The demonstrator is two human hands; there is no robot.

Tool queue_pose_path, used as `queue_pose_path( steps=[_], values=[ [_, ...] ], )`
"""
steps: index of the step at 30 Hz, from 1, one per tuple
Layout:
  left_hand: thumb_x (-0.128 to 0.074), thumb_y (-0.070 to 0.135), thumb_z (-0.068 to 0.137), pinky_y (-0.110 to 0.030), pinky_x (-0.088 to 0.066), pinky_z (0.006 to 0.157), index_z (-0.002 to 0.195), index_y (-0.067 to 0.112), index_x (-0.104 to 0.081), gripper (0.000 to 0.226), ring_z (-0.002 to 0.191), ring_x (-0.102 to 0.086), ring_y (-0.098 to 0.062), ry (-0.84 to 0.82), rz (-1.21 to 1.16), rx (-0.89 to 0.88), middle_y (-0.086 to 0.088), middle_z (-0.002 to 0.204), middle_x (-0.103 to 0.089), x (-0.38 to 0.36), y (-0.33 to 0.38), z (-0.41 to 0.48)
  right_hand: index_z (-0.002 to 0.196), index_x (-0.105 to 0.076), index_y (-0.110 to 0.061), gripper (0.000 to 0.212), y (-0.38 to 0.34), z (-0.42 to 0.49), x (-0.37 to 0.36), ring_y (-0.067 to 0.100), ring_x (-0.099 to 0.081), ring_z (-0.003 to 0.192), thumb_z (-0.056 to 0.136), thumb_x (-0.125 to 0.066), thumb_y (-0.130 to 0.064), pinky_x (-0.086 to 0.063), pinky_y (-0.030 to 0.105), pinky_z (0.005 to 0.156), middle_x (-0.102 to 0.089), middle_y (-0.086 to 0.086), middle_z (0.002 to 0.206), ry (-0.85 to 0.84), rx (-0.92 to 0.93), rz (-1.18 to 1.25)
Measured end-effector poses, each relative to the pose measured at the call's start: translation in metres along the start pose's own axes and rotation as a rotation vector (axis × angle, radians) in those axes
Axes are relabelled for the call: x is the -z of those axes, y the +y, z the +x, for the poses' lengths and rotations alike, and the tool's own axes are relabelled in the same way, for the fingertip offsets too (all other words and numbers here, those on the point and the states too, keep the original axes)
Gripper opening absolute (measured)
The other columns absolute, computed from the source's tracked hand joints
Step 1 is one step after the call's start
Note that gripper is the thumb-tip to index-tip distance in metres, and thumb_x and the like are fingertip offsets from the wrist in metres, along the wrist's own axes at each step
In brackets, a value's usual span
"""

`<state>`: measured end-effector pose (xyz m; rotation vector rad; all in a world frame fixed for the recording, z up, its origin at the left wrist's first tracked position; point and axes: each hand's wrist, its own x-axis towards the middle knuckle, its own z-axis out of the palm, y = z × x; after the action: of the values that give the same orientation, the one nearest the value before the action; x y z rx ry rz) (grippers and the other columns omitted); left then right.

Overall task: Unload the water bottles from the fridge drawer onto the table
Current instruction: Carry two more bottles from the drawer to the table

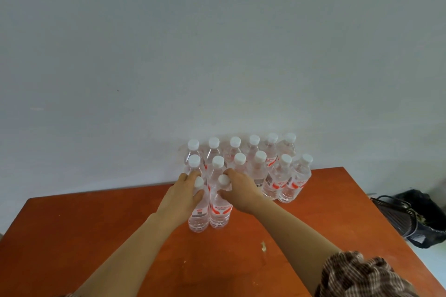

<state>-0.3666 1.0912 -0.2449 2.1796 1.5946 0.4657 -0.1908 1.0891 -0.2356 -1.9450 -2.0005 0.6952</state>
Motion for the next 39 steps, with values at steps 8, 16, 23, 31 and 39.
queue_pose_path(
  steps=[8, 16, 23, 31, 39],
  values=[
    [-0.056, 0.034, 0.093, -0.026, -0.049, 0.076, 0.139, 0.024, -0.036, 0.051, 0.111, -0.058, -0.020, 0.119, 0.006, 0.067, -0.002, 0.137, -0.048, -0.011, 0.005, -0.009, 0.136, -0.039, -0.014, 0.060, 0.006, -0.020, -0.007, 0.025, -0.060, 0.104, 0.082, -0.064, -0.022, -0.052, 0.036, 0.084, -0.059, 0.008, 0.123, 0.046, -0.044, 0.192],
    [-0.056, 0.035, 0.093, -0.037, -0.038, 0.108, 0.139, 0.016, -0.040, 0.053, 0.140, -0.027, -0.025, 0.219, 0.125, -0.085, -0.008, 0.147, -0.036, -0.024, 0.051, -0.011, 0.145, -0.031, -0.017, 0.066, 0.033, -0.070, 0.017, 0.028, -0.048, 0.129, 0.089, -0.062, -0.029, -0.046, 0.041, 0.100, -0.039, 0.005, 0.150, 0.127, -0.055, 0.100],
    [-0.053, 0.033, 0.093, -0.038, -0.038, 0.106, 0.141, 0.014, -0.037, 0.054, 0.135, -0.032, -0.025, 0.031, 0.121, -0.251, -0.006, 0.142, -0.040, -0.073, 0.163, -0.027, 0.147, -0.030, -0.019, 0.066, 0.112, -0.173, 0.069, 0.026, -0.041, 0.134, 0.089, -0.060, -0.031, -0.039, 0.042, 0.107, -0.040, 0.004, 0.149, 0.258, -0.241, -0.079],
    [-0.045, 0.035, 0.095, -0.035, -0.038, 0.104, 0.140, 0.016, -0.038, 0.049, 0.133, -0.030, -0.023, -0.160, 0.132, -0.493, -0.005, 0.140, -0.041, -0.165, 0.351, -0.130, 0.148, -0.029, -0.020, 0.070, 0.229, -0.389, 0.115, 0.027, -0.036, 0.135, 0.089, -0.059, -0.042, -0.037, 0.046, 0.107, -0.038, 0.005, 0.148, 0.405, -0.559, -0.099],
    [-0.045, 0.035, 0.094, -0.038, -0.040, 0.100, 0.138, 0.015, -0.038, 0.049, 0.129, -0.034, -0.026, -0.322, 0.136, -0.793, -0.009, 0.138, -0.042, -0.266, 0.531, -0.302, 0.148, -0.028, -0.020, 0.067, 0.313, -0.647, 0.123, 0.028, -0.037, 0.136, 0.093, -0.058, -0.041, -0.036, 0.045, 0.111, -0.036, 0.007, 0.151, 0.535, -0.910, -0.094]
  ],
)
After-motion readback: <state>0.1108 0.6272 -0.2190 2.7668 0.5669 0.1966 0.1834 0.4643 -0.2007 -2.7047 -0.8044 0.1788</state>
